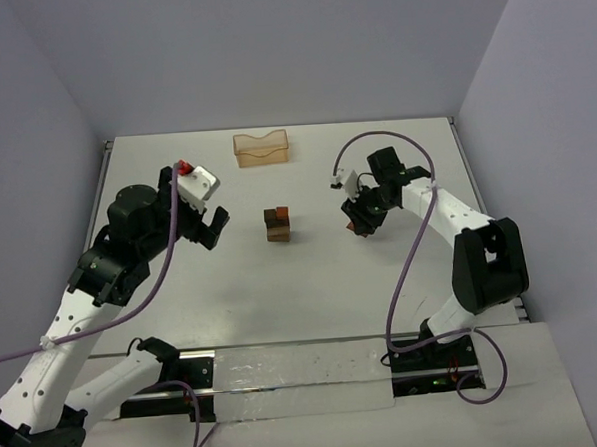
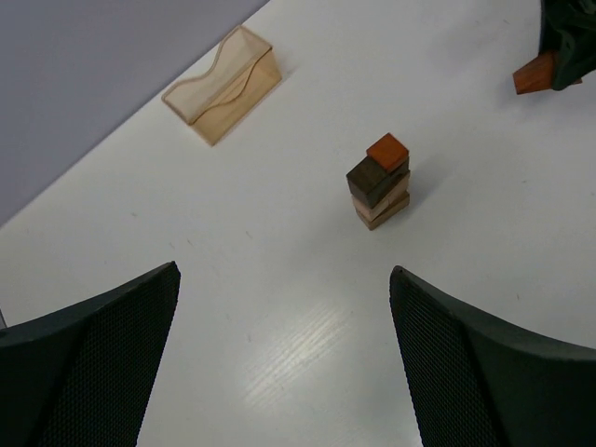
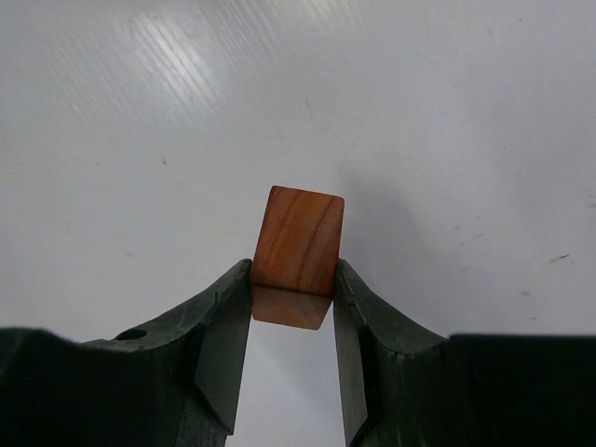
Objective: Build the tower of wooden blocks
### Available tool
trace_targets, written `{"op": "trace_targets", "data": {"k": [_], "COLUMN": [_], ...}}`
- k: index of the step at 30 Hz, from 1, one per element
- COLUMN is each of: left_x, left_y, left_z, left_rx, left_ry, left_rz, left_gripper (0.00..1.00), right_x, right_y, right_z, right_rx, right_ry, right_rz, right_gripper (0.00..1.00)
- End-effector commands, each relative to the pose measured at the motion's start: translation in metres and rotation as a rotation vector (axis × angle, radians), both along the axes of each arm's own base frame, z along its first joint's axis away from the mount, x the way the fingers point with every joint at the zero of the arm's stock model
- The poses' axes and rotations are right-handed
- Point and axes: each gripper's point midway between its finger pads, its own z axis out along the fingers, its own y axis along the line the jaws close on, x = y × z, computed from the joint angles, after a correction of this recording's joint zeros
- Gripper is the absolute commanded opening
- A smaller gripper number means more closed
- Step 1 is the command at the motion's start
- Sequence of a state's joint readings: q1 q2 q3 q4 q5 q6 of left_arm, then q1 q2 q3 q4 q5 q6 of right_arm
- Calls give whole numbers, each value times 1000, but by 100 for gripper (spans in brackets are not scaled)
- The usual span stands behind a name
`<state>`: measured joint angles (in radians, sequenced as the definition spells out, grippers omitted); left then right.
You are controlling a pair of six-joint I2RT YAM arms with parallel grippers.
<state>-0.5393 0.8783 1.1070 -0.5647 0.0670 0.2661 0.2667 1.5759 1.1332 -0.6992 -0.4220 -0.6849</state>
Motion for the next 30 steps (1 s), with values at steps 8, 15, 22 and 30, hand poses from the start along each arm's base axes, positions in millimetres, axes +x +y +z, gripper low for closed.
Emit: {"op": "trace_targets", "data": {"k": [8,15,22,30], "left_x": [4,6,8,11], "left_y": [1,-1,-2,-1], "left_z": [-15,-22,-22,-20], "left_rx": [-227,-228,-227,-221], "left_ry": [140,157,153,149], "left_rz": [23,17,13,20], "left_gripper": [99,99,99,99], "right_x": [43,49,50,54], "right_y": [8,14,14,14], "right_z": [-37,-55,-66,-65], "right_rx": [-172,-204,-225,-221], "right_ry": [-66,-34,-18,-32], "right_rz": [220,229,209,172], "right_gripper": [0,8,29,42]}}
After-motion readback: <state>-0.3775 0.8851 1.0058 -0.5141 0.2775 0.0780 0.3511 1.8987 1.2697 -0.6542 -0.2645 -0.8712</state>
